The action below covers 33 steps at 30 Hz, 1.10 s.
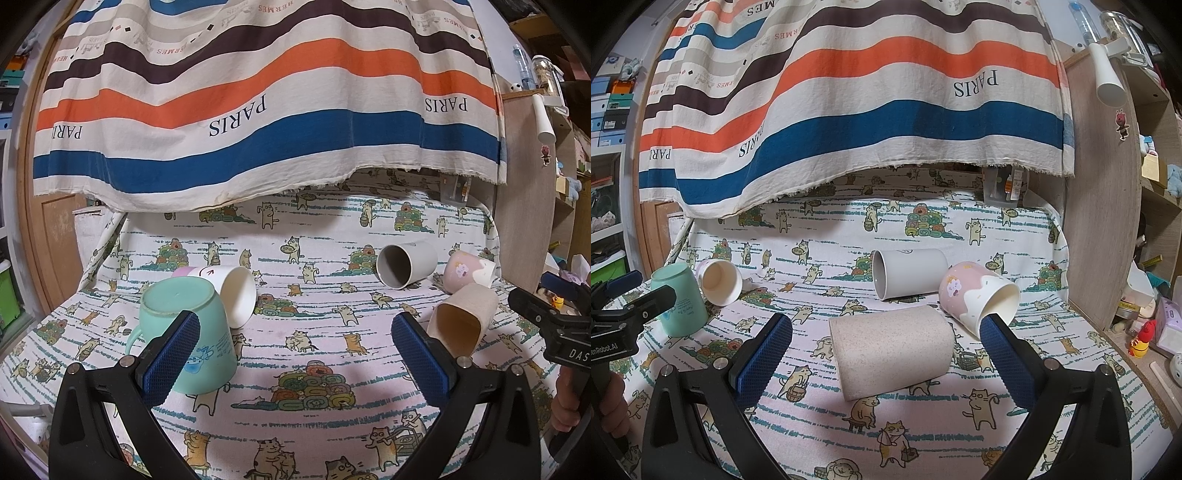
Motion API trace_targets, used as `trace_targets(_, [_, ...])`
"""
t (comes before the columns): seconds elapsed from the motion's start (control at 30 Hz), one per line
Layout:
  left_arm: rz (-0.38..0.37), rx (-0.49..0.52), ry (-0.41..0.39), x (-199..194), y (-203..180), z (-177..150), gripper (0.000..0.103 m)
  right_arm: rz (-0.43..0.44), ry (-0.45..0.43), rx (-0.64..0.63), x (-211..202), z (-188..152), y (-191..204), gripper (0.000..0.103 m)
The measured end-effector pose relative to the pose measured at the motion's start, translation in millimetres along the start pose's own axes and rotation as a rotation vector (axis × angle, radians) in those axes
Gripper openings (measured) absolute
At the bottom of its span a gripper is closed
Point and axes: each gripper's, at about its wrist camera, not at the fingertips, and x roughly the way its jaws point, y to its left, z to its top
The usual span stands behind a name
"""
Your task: Flip cup upside down
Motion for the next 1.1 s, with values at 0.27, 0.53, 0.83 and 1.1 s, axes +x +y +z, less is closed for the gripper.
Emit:
trace_targets(0.27, [0.000,0.000,0.001,0,0,0,0.103,0.000,-0.001,0.000,0,0,0,0.102])
trace_targets(0.53, [0.000,0.000,0.001,0,0,0,0.103,0.000,-0.002,0.000,0,0,0,0.102])
trace_targets(0.83, [-0.005,-0.003,0.003,-1,-1,0,0.103,0.014,0.010,-0.007,1,1,-3,0.102])
trace_targets(1.1, [-0.083,-0.016,0.023,0,2,1,0.094,-0.085,-0.013,-0.020,-12,1,-20,0.102])
